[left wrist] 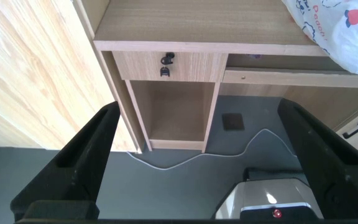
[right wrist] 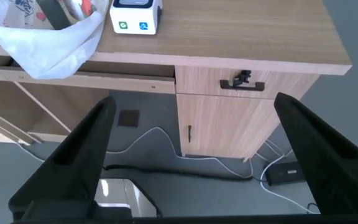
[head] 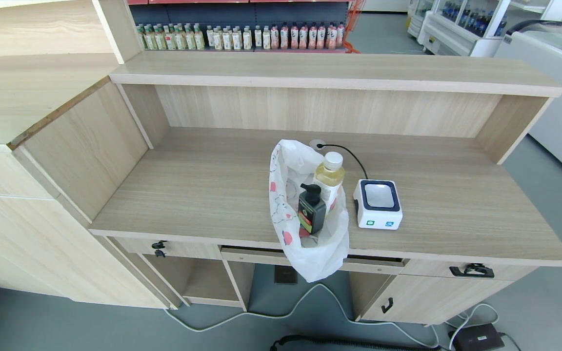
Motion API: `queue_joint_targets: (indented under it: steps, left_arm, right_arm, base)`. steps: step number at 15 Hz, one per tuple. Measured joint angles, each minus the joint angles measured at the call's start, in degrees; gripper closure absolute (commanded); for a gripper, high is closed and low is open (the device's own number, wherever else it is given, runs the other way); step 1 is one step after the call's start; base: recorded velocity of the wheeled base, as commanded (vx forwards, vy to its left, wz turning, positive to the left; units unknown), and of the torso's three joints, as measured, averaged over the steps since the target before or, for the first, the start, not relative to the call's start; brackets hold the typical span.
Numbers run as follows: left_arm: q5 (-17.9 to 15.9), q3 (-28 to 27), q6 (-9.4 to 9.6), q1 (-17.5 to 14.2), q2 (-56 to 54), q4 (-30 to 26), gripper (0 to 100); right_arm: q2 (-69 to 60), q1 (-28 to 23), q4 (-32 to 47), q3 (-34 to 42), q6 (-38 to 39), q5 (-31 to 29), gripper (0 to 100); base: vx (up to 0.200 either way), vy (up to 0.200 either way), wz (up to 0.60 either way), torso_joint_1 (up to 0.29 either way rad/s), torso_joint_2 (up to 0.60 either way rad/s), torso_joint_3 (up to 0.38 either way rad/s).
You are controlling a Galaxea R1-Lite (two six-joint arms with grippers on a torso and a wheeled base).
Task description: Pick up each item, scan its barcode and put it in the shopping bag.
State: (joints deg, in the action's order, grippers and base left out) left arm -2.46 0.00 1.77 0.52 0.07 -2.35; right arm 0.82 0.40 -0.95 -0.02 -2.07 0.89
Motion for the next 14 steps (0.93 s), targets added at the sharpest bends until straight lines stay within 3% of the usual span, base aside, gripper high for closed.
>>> queue_joint_targets:
  steps: [14]
  left_arm:
    - [0.00,0.00,0.00,0.00,0.00,0.00,0]
  right_arm:
    - [-1.04,-0.16,0.00,0.02,0.68,-0.29,0]
  base:
    - [0.000,0.000,0.00,0.000,0.00,0.000]
